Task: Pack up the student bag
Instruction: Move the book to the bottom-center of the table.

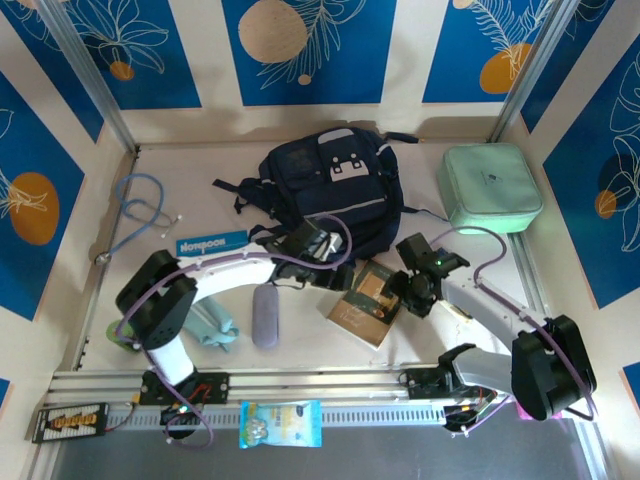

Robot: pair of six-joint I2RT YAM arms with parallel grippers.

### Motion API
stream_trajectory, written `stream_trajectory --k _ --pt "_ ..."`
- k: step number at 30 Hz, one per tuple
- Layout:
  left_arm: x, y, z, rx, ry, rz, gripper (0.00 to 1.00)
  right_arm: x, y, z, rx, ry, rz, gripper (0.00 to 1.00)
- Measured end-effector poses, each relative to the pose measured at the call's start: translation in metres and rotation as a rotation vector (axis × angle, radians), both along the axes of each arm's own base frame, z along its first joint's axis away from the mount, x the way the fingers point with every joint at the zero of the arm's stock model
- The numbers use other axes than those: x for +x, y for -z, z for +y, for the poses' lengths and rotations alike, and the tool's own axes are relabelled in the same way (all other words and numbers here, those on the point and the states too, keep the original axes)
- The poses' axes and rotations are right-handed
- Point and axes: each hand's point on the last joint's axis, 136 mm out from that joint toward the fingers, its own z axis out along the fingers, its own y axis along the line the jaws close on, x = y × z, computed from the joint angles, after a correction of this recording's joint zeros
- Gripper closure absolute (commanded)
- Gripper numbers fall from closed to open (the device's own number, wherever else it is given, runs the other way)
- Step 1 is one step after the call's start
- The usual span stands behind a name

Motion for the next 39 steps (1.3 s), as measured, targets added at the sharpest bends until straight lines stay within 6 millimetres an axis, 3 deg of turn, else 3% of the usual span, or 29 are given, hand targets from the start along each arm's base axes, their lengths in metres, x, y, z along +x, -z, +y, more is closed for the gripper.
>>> stream_trajectory --k 3,6,10,23,32,39 --pt "-0.006 0.005 -0.017 0.007 0.027 0.007 0.19 -0.012 0.01 0.0 0.04 0.015 0.053 0.43" --pt "-0.008 0.011 -0.025 0.018 0.038 0.017 0.23 -0.008 0.011 0.001 0.071 0.023 0.054 0.51" --pt "-0.004 0.021 -0.032 0.046 0.05 0.033 0.33 -0.002 0.014 0.002 0.076 0.028 0.049 0.54" --pt "0.003 0.042 -0.043 0.125 0.081 0.076 0.52 0.002 0.019 0.0 0.092 0.055 0.052 0.67" --pt "-0.003 0.048 -0.047 0.142 0.096 0.092 0.53 0.002 0.019 0.001 0.101 0.058 0.067 0.69" --pt "-0.005 0.045 -0.049 0.12 0.109 0.106 0.55 0.001 0.019 0.002 0.116 0.096 0.086 0.76"
